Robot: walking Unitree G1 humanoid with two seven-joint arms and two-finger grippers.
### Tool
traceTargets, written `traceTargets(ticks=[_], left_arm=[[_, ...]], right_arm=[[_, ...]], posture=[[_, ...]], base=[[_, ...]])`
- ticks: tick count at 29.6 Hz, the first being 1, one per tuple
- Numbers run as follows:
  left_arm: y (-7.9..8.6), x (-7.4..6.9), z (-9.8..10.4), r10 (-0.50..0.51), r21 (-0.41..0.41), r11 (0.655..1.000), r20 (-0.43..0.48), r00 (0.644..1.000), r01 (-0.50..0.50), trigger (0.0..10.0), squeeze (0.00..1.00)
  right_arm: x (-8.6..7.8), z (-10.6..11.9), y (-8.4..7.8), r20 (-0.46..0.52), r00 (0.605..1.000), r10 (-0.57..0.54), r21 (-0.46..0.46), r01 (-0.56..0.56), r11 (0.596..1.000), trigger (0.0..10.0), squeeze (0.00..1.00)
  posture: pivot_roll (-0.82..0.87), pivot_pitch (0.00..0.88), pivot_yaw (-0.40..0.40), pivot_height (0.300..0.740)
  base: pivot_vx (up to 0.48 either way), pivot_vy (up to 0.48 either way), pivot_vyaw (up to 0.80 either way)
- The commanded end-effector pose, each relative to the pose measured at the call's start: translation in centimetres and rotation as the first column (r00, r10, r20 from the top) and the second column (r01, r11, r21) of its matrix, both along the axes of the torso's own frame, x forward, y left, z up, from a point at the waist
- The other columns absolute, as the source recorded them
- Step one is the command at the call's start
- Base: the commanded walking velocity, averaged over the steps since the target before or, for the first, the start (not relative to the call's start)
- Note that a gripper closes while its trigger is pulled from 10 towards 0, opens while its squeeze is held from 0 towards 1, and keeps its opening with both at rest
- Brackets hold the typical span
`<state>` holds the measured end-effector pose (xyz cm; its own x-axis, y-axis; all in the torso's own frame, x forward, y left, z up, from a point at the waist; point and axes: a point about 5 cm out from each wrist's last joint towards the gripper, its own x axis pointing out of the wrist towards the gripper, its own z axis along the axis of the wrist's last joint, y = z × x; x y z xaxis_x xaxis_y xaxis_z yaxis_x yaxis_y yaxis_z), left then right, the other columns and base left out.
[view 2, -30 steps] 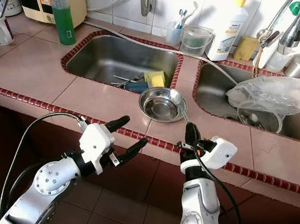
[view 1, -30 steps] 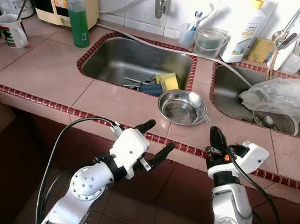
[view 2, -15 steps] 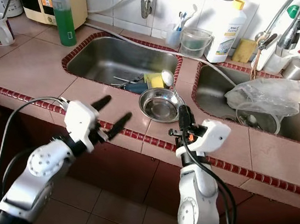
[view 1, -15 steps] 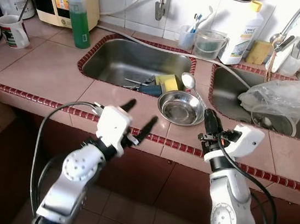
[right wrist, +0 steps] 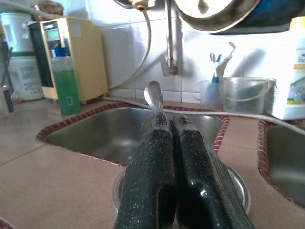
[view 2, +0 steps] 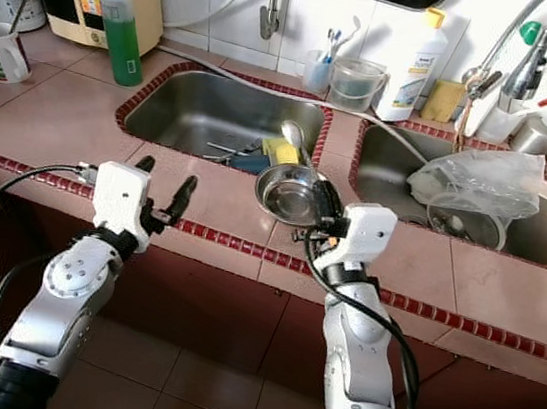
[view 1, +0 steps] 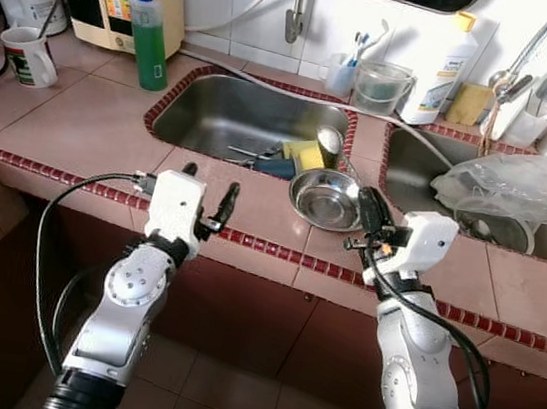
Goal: Kitchen organization
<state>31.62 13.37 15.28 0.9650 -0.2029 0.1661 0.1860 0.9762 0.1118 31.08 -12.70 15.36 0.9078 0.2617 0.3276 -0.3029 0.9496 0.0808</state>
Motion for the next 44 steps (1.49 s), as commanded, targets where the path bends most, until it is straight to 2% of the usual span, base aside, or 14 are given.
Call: traceTargets(ticks=[1,18,44], left_arm=[[0.02,0.26,0.18,0.003,-0.003,1.0,-0.007,1.0,-0.003,10.0,0.0],[-0.1,0.81,1.06,0.01,-0.022,1.0,0.009,1.0,-0.009,10.0,0.0],[-0.68,0.71,1.01,-0.023,-0.032,0.999,0.006,1.0,0.023,10.0,0.0]], right_arm=[[0.2,0.34,0.01,0.019,1.0,-0.003,-0.009,0.003,1.0,10.0,0.0],[0.16,0.42,0.65,0.04,0.999,0.018,-0.04,-0.016,0.999,10.0,0.0],[-0.02,0.25,0.73,0.037,0.999,0.018,-0.046,-0.017,0.999,10.0,0.0]], posture=[[0.0,0.048,-0.045,0.74],[0.0,0.054,-0.046,0.74],[-0.01,0.047,-0.039,0.74]], base=[[0.0,0.0,0.0],[0.0,0.0,0.0],[0.327,0.0,0.0]])
